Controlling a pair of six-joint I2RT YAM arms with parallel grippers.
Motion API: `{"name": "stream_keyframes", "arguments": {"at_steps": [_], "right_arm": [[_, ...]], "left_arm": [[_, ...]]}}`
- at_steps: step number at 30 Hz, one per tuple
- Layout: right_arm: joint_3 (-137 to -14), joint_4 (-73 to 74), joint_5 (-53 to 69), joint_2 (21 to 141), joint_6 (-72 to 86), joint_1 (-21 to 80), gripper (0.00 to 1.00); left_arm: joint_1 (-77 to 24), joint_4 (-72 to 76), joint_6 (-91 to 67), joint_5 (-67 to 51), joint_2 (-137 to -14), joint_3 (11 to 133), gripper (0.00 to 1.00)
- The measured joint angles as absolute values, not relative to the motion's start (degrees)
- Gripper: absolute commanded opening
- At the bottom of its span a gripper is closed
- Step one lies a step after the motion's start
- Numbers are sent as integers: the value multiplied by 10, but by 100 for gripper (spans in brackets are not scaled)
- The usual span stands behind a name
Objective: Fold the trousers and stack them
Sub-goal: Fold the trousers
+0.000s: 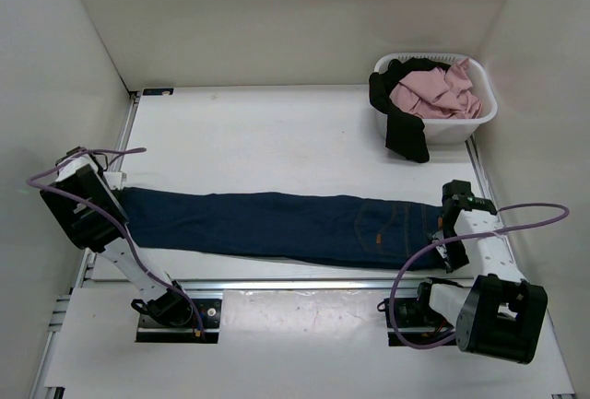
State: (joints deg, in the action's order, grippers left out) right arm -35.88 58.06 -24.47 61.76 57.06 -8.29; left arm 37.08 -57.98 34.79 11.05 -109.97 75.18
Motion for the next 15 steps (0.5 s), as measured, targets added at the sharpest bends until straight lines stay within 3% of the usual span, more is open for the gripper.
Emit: {"name": "stream_keyframes", "arguments": {"at_steps": [4,10,15], "right_arm": [[-361,592,-245,607,574,-83,99],[-359,595,-241,559,603,-83,99],[-296,504,-212,606,631,-83,97]], "left_arm": [[374,-569,347,115,-1100,750,48],[374,-563,347,116,-1098,741,50],[374,-564,349,116,-1085,726,50]]}}
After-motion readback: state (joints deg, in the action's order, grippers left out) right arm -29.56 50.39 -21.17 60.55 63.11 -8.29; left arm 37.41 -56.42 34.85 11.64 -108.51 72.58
